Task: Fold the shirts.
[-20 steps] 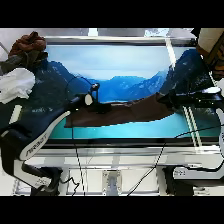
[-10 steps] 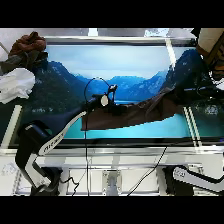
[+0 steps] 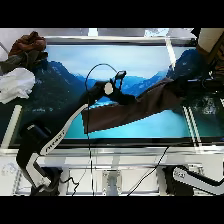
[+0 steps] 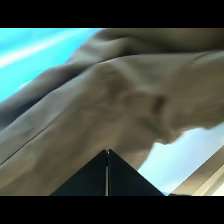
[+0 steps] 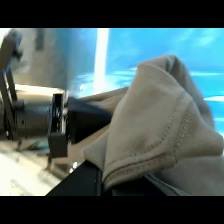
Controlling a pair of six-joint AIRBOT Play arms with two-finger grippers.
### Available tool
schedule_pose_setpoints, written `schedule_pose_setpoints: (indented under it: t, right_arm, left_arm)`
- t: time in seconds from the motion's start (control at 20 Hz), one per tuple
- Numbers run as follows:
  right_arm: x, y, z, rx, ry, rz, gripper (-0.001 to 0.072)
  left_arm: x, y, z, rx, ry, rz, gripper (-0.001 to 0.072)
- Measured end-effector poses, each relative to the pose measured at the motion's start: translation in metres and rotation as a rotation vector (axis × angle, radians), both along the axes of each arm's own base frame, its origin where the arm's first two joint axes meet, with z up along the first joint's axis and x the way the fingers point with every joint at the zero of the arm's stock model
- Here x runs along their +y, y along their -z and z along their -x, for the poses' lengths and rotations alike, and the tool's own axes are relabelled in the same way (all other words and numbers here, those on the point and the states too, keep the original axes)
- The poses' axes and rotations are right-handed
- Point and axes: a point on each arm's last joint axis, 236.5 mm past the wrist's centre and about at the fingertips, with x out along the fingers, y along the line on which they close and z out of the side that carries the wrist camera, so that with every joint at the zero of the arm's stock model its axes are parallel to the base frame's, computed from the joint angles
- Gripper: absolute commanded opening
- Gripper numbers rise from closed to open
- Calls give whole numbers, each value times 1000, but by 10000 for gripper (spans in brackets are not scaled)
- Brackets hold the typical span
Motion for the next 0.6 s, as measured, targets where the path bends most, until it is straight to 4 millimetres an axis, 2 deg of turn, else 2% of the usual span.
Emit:
schedule_pose_setpoints:
  t: [0.05,0.1,0.15,0.2,0.3,0.4,0.55,0.6]
  right_arm:
    - [13,-2,2,-2,-28,-8,27]
    - [27,-4,5,0,-58,-19,27]
    - [42,-5,9,2,-95,-24,27]
    - [61,-6,14,3,-138,-31,26]
    - [100,-6,19,-6,-202,-33,25]
    - [143,-4,29,-17,-273,-38,25]
    - [204,11,47,1,-366,-46,30]
    - [223,18,51,7,-386,-46,91]
  left_arm:
    - [7,-10,-7,-40,16,-33,10]
    - [21,-15,-16,-77,20,-98,11]
    - [44,-19,-27,-121,15,-190,12]
    - [70,-26,-40,-163,-5,-283,11]
    - [135,-47,-67,-242,-75,-474,12]
    - [201,-80,-89,-303,-185,-606,12]
    - [284,-131,-102,-354,-352,-692,12]
    - [305,-145,-103,-363,-399,-701,12]
